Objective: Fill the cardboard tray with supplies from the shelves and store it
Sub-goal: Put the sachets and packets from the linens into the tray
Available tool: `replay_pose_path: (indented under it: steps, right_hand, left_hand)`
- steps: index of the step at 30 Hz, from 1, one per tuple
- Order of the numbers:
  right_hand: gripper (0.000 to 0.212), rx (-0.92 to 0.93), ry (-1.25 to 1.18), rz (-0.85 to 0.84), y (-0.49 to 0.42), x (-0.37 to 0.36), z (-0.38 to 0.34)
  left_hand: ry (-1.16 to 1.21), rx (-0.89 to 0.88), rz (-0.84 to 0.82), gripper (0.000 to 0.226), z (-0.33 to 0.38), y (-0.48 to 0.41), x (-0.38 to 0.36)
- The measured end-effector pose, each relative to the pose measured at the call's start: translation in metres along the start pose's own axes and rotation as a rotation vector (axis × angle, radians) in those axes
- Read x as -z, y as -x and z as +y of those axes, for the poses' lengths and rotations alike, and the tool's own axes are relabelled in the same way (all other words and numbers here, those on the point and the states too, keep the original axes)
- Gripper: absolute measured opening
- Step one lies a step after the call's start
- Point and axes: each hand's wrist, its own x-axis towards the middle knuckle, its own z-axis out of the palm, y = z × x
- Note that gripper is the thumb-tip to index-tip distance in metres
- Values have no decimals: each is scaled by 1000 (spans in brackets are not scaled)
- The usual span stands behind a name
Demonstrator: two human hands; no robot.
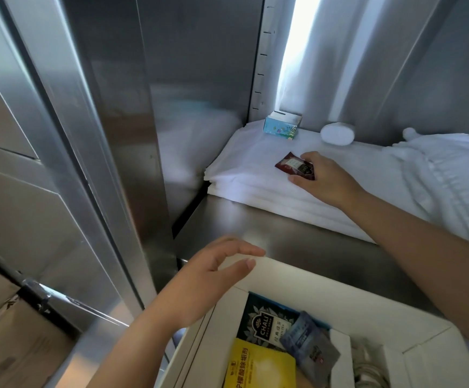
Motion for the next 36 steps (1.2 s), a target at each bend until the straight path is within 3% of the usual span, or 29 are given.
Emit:
replay_pose_path:
  steps: [10, 25, 36]
  right_hand:
    - [65, -2, -220, -37, 4, 4, 4]
    - [61, 127, -228, 30, 71, 32, -21]
    - [66, 233, -206, -162, 198, 57, -64]
  left_hand:
    - [0, 1, 4, 27, 0, -1, 1]
    - [-12, -31, 16, 23, 6, -2, 1]
    - [38, -45, 35, 21, 10, -1, -2]
